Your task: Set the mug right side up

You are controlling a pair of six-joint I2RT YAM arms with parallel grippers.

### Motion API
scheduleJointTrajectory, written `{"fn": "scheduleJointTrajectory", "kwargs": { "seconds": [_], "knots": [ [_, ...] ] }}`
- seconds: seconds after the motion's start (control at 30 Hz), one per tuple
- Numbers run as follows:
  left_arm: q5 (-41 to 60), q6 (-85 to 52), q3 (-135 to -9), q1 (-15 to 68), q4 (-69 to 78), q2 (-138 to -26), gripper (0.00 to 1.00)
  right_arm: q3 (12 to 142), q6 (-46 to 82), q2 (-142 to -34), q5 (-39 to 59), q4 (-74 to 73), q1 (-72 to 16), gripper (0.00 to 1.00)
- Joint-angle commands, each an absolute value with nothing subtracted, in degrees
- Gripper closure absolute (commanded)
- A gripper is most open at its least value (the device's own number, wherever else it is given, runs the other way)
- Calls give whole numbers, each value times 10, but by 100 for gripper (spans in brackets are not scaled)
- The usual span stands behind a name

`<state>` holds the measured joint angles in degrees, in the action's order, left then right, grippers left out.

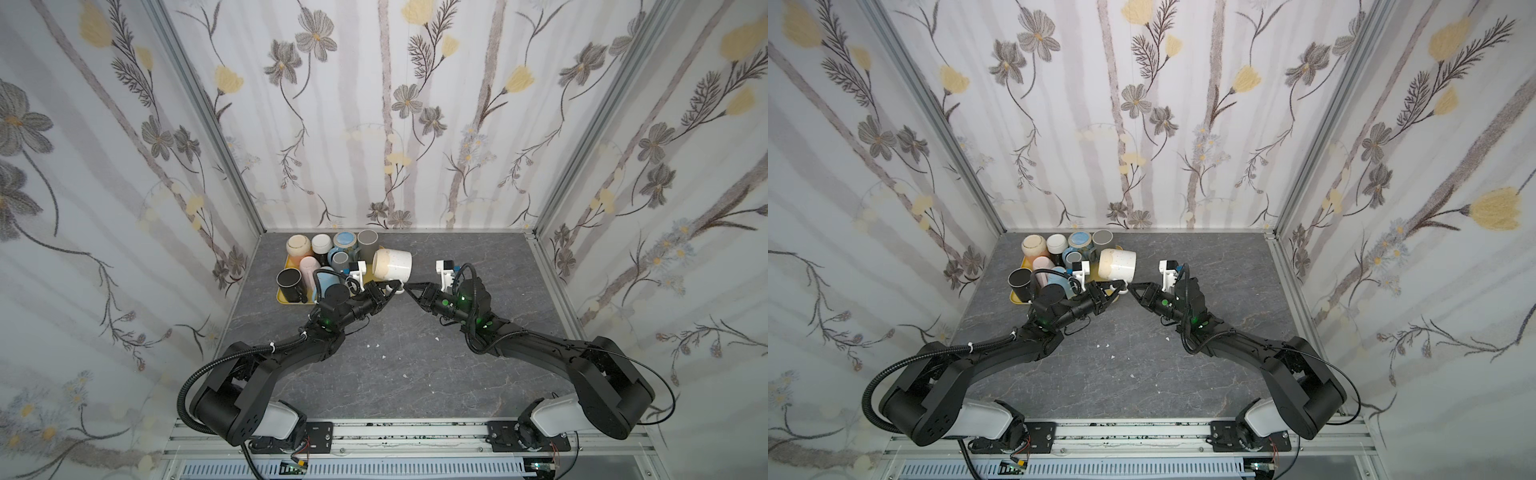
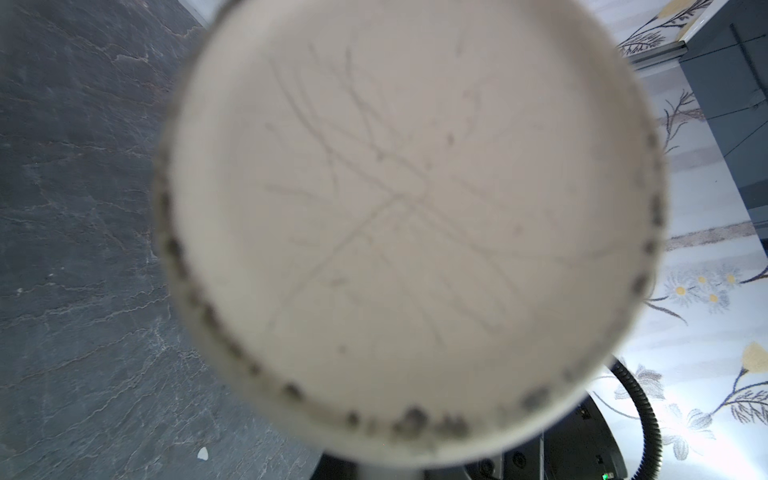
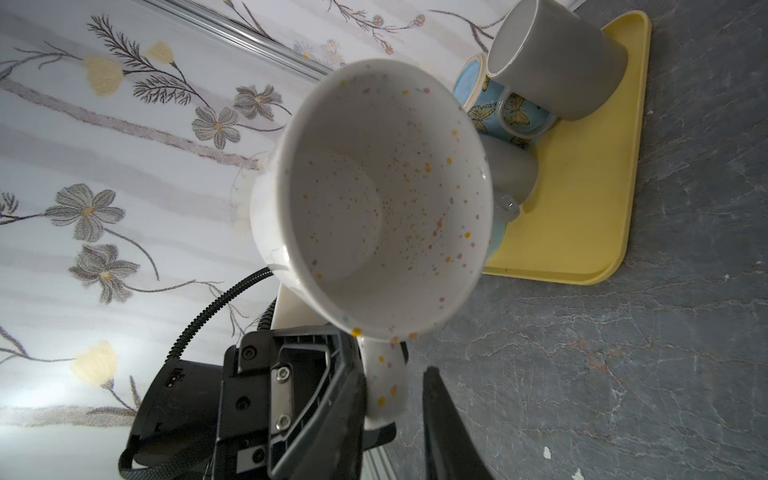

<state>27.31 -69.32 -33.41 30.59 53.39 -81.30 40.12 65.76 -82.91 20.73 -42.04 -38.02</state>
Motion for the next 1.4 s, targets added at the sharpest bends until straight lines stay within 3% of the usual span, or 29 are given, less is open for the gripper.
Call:
{"fn": "scheduleJointTrajectory", "kwargs": {
  "seconds": [0.0,0.27,0.37,0.43,0.67,0.73,0.77,0.9,0.97,1.13,1.27,1.37],
  "knots": [
    [293,-707,-337,309,642,-814,100,407,677,-836,221,-453,-382,76],
    [315,-738,-347,318,693,-853,100,416,696,-864,240,-480,-393,79],
    [325,-739,-354,321,687,-864,100,407,723,-877,247,-529,-393,88],
    [328,-734,-353,321,670,-868,100,401,735,-884,253,-565,-393,99],
    [317,-712,-343,319,595,-865,81,382,710,-867,227,-556,-393,100],
    [315,-709,-339,318,598,-863,97,377,698,-856,214,-538,-392,100],
    [312,-708,-335,317,602,-863,100,375,692,-851,209,-529,-392,100],
    [309,-696,-330,312,595,-864,100,371,660,-821,188,-474,-389,100],
    [304,-668,-335,310,563,-862,100,369,634,-799,169,-419,-384,96],
    [293,-666,-320,306,568,-868,100,334,624,-742,109,-342,-371,76],
    [285,-660,-315,295,573,-866,100,317,640,-734,111,-355,-372,70],
    [254,-571,-342,275,455,-849,100,328,645,-764,135,-366,-376,68]
  ]
}}
